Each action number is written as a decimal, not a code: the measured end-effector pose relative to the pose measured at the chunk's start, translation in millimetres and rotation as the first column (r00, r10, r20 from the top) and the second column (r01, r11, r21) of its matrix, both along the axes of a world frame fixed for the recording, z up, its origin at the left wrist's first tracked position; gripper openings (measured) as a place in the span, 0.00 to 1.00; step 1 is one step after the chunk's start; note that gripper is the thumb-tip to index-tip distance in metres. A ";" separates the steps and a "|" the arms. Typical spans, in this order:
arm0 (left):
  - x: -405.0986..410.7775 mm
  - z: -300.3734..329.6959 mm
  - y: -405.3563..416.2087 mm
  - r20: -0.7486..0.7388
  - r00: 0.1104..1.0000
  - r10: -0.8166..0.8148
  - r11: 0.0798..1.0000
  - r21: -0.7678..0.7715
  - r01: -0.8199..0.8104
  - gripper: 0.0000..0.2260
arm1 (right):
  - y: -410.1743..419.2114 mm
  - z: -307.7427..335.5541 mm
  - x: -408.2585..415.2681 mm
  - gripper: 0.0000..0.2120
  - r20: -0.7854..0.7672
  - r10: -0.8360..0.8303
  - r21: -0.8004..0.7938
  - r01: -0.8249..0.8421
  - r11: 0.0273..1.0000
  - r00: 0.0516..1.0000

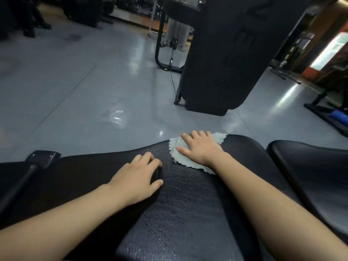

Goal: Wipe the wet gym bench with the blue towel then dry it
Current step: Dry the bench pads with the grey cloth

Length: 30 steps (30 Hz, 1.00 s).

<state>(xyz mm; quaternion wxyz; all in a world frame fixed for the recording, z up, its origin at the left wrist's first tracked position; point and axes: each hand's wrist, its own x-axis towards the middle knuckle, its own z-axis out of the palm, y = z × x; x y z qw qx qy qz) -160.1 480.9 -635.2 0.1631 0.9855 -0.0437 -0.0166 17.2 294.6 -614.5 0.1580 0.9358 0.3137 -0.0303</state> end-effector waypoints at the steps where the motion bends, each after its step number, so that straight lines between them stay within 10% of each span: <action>1: 1.6 1.9 -2.0 -0.022 1.000 0.004 1.000 0.010 -0.004 0.21 | 14.8 -5.5 -4.4 0.43 -0.009 0.024 -0.004 -0.024 1.000 1.000; 11: 19.1 16.5 -30.8 -0.193 0.976 0.099 0.995 0.047 -0.091 0.23 | 41.1 -23.5 -18.8 0.39 -0.066 0.187 0.074 -0.182 0.981 0.980; 30: -20.4 2.0 -2.6 -0.024 1.000 0.011 0.999 0.047 -0.010 0.20 | -145.4 32.5 -3.8 0.38 0.009 -0.277 0.102 0.274 0.956 0.961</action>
